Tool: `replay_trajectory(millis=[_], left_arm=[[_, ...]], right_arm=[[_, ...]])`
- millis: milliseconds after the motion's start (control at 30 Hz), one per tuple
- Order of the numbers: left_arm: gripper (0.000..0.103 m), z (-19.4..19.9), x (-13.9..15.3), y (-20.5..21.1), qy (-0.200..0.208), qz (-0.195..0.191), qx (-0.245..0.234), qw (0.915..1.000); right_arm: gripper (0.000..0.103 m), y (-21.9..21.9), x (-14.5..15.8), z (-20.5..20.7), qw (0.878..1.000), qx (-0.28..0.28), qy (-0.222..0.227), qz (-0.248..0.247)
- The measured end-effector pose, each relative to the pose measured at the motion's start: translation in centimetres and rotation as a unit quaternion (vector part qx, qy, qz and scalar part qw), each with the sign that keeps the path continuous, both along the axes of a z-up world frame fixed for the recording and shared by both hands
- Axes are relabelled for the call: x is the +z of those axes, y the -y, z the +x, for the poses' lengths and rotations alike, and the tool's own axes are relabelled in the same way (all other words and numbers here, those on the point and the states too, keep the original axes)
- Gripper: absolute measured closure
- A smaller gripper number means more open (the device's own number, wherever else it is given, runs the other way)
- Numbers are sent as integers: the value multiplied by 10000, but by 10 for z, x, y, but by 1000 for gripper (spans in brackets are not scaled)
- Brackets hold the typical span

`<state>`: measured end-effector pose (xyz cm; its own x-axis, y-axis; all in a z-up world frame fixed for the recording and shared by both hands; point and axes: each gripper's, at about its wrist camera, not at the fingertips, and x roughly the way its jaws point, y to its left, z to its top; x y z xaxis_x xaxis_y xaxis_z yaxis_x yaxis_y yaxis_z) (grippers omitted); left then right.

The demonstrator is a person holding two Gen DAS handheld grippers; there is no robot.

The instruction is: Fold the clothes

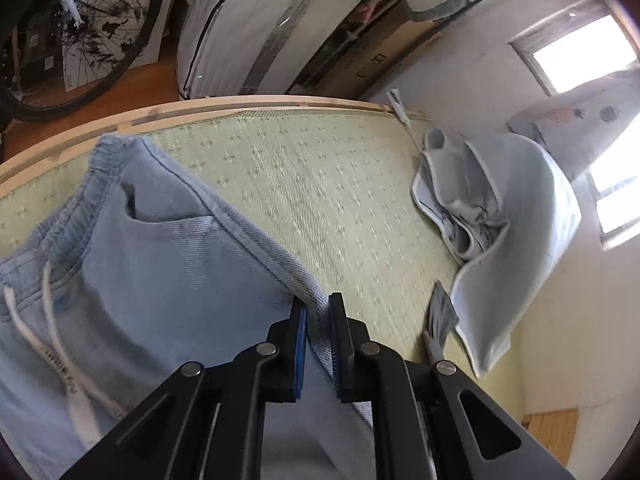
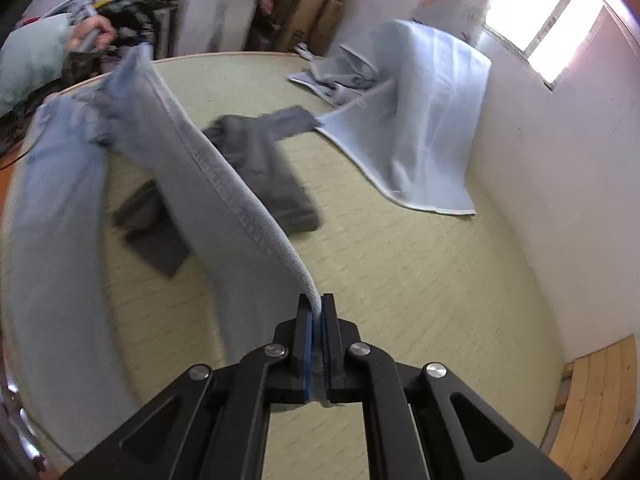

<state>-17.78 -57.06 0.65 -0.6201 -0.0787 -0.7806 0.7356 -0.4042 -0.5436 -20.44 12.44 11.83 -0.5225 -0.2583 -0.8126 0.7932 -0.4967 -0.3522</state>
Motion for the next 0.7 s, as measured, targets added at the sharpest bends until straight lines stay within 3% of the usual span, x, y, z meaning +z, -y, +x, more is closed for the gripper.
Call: replay_trajectory(millis=[133,200,233,333,367,400,433,467,600,700], left_arm=[[93,-36,-17,5,121,-37,71,9999],[92,-50,-28,8,139,-97,75,9998],[91,-56,-35,11,125,-165,57,9998],[83,-60,-56,11,20,-162,-121,9998],[64,-61,-64,8,-82,-152,-324,9993],[35,-59,-68,5,-133,-200,-430,9988],[24,-57,-72,1,-188,-256,-534,9981],[17,-52,-73,-4,-273,-349,-625,9971],[16,-37,-69,-30,-404,-723,-1063,9909],[16,-30,-64,-74,-253,-1219,-1833,9751]], right_arm=[[101,26,-15,-76,9985,-412,-334,154],[99,41,-27,-107,9936,-695,-878,175],[87,48,-34,-120,9876,-1043,-1159,170],[72,59,-55,-150,9622,-1893,-1956,42],[65,57,-58,-151,9595,-2022,-1955,-150],[47,54,-62,-151,9563,-2149,-1952,-343],[31,52,-65,-152,9527,-2274,-1947,-535],[25,47,-70,-148,9525,-2310,-1848,-723],[21,16,-98,-132,9555,-2399,-687,-1572],[21,-12,-142,-143,9320,-2959,573,-2013]])
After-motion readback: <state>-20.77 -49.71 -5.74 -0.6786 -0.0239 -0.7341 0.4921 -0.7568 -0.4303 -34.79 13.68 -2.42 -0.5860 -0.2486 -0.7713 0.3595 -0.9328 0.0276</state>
